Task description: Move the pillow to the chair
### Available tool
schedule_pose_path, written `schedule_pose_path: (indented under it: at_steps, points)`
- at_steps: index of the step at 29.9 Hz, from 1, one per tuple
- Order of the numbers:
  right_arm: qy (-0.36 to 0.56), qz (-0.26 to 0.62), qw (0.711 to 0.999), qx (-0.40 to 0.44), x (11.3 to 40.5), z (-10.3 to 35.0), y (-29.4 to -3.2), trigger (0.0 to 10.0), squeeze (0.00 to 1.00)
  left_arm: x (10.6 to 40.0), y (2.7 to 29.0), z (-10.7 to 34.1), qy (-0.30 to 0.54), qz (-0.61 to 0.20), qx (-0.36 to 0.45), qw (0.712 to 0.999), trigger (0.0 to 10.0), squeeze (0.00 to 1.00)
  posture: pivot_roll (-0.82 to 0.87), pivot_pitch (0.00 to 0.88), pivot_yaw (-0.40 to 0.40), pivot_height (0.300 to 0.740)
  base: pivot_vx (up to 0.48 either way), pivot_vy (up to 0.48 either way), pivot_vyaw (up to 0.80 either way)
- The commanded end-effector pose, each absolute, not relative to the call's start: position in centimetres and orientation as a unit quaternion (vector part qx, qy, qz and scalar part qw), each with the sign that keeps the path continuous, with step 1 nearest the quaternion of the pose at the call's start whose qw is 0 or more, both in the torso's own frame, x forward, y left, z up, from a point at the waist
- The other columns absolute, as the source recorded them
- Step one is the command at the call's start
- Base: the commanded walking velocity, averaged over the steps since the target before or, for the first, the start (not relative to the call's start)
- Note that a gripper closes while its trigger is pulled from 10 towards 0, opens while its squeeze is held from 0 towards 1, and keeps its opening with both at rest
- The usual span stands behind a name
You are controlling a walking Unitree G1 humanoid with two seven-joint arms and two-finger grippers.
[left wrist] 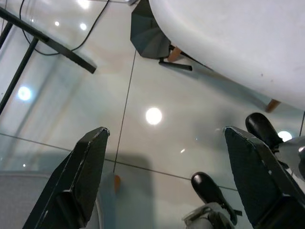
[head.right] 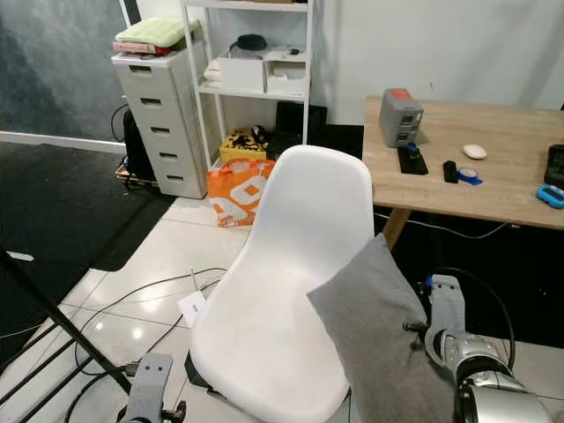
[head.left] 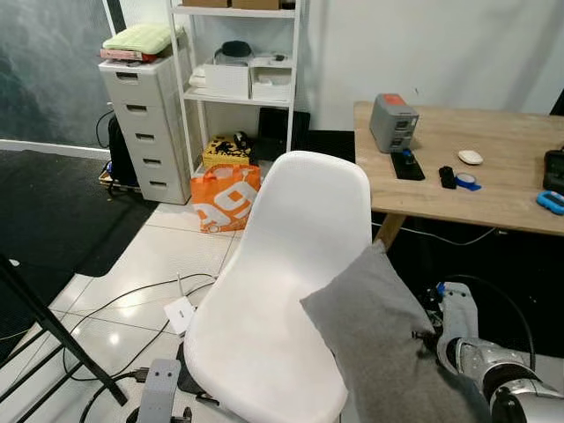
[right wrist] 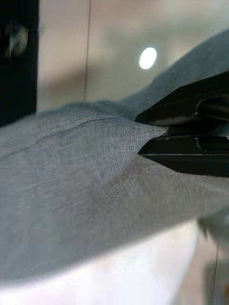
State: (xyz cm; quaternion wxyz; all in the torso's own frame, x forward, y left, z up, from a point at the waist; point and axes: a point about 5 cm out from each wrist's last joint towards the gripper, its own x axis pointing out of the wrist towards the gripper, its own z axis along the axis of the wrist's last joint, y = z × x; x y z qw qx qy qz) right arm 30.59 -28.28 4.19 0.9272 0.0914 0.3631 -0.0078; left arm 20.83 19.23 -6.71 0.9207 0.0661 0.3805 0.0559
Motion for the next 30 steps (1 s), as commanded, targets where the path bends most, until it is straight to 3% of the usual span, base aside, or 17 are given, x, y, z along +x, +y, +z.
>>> schedule_pose_path:
  at_steps: [1,4,7,10,11,12,22,30]
  points:
    - [0.292,0.077,0.945,0.126,32.8,6.6,-26.4,10.0,0.0,20.3,19.6,-7.0,0.391,0.053,0.076,0.916,10.0,0.0,-0.24,0.037,0.032,0.74,0.0,0.0,0.0]
    - [0.26,0.227,0.929,0.133,33.6,8.1,-24.2,10.0,0.0,20.3,19.6,-7.0,0.39,0.055,0.074,0.916,10.0,0.0,-0.24,0.039,0.034,0.74,0.0,0.0,0.0]
    - [0.26,0.243,0.925,0.131,33.6,8.2,-24.0,10.0,0.0,20.3,19.6,-7.0,0.39,0.055,0.074,0.916,10.0,0.0,-0.24,0.039,0.034,0.74,0.0,0.0,0.0]
    - [0.257,0.382,0.881,0.107,33.6,9.4,-21.9,10.0,0.0,20.3,19.6,-7.0,0.391,0.054,0.074,0.916,10.0,0.0,-0.24,0.037,0.034,0.74,0.0,0.0,0.0]
    - [0.257,0.382,0.881,0.107,33.6,9.4,-21.9,10.0,0.0,20.3,19.6,-7.0,0.391,0.054,0.074,0.916,10.0,0.0,-0.24,0.037,0.034,0.74,0.0,0.0,0.0]
    - [0.256,0.451,0.849,0.095,33.1,9.9,-21.2,10.0,0.0,20.3,19.7,-7.0,0.391,0.054,0.075,0.916,10.0,0.0,-0.24,0.042,0.036,0.74,0.0,0.0,0.0]
    - [0.288,0.519,0.804,0.03,31.9,10.1,-21.8,10.0,0.0,20.3,19.9,-6.9,0.391,0.051,0.078,0.916,10.0,0.0,-0.25,0.061,0.059,0.74,0.0,0.0,0.0]
    - [0.228,0.573,0.787,0.022,32.1,13.1,-20.4,10.0,0.0,20.3,20.1,-6.9,0.392,0.047,0.083,0.915,10.0,0.0,-0.26,0.064,0.065,0.74,0.0,0.0,-0.54]
